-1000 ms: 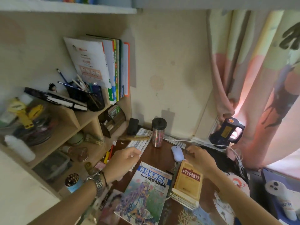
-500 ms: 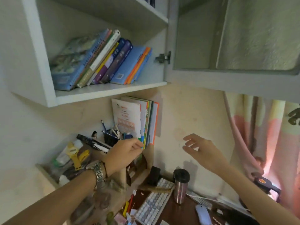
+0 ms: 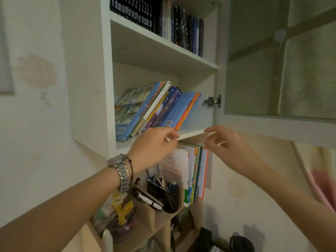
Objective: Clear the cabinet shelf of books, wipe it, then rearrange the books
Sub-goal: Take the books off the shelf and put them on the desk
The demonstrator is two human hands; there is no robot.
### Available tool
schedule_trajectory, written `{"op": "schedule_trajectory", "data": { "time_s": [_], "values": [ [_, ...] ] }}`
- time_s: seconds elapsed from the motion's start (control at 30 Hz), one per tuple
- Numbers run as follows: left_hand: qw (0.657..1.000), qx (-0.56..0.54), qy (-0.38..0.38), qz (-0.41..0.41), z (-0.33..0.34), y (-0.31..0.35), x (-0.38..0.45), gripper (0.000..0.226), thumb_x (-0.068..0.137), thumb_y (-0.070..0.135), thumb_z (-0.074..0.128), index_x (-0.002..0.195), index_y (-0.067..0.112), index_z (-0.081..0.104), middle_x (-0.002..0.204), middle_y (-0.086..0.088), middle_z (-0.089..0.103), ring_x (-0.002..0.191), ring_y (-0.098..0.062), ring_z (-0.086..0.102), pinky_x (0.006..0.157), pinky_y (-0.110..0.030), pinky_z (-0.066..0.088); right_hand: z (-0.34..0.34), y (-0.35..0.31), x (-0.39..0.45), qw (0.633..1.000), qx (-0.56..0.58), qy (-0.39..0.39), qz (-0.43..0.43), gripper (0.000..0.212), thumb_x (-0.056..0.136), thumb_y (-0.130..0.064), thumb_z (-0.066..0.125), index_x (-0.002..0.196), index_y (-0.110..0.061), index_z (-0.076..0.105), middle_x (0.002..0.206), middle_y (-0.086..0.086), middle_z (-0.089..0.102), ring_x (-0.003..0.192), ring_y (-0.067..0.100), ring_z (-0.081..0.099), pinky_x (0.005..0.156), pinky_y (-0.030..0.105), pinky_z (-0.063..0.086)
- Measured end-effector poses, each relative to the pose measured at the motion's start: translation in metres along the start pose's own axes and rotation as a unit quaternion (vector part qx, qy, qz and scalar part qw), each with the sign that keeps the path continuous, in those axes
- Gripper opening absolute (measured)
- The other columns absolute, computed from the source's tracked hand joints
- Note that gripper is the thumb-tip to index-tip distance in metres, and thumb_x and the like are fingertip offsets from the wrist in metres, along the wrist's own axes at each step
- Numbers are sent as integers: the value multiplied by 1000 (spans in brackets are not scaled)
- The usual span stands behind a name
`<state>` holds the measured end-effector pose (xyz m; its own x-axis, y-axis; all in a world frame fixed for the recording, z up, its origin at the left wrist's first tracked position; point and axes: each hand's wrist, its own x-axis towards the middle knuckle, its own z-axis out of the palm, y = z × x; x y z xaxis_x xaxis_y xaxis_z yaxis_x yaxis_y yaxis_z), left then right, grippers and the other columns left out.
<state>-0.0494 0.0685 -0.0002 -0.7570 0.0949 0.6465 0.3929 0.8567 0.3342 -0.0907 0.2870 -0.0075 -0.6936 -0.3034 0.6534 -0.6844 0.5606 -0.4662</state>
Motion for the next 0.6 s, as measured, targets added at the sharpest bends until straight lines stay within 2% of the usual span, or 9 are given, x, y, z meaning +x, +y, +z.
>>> {"op": "schedule_trajectory", "data": {
  "time_s": [0.13, 0.33, 0.5, 0.6],
  "values": [
    [998, 15, 57, 2, -22, 2, 15, 15, 89, 26, 57, 99, 27, 68, 99, 10, 68, 90, -6, 62, 83, -35, 52, -2, -15, 22, 1000, 9, 8, -24, 24, 90, -28, 62, 114, -26, 59, 94, -9, 67, 84, 8, 64, 81, 34, 52],
    [991, 59, 116, -21, -34, -4, 27, 15, 88, 22, 59, 100, 23, 68, 97, 8, 69, 80, -7, 62, 74, -29, 52, 0, -22, 48, 997, 65, 35, -28, 21, 89, -25, 64, 109, -28, 59, 84, -16, 62, 78, 3, 60, 75, 27, 46],
    [982, 96, 154, -47, -30, -16, 37, 20, 87, 23, 59, 106, 23, 65, 109, 5, 65, 96, -16, 60, 77, -31, 49, 11, -21, 59, 995, 90, 28, -33, 28, 88, -20, 65, 115, -23, 59, 85, -13, 63, 82, 10, 62, 80, 32, 51],
    [975, 105, 191, -52, -26, -22, 45, 24, 87, 21, 60, 110, 20, 64, 112, 0, 65, 100, -19, 59, 77, -34, 50, 16, -21, 70, 995, 83, 32, -47, 31, 87, -17, 65, 117, -20, 59, 82, -16, 63, 80, 9, 62, 81, 30, 50]
  ]
}}
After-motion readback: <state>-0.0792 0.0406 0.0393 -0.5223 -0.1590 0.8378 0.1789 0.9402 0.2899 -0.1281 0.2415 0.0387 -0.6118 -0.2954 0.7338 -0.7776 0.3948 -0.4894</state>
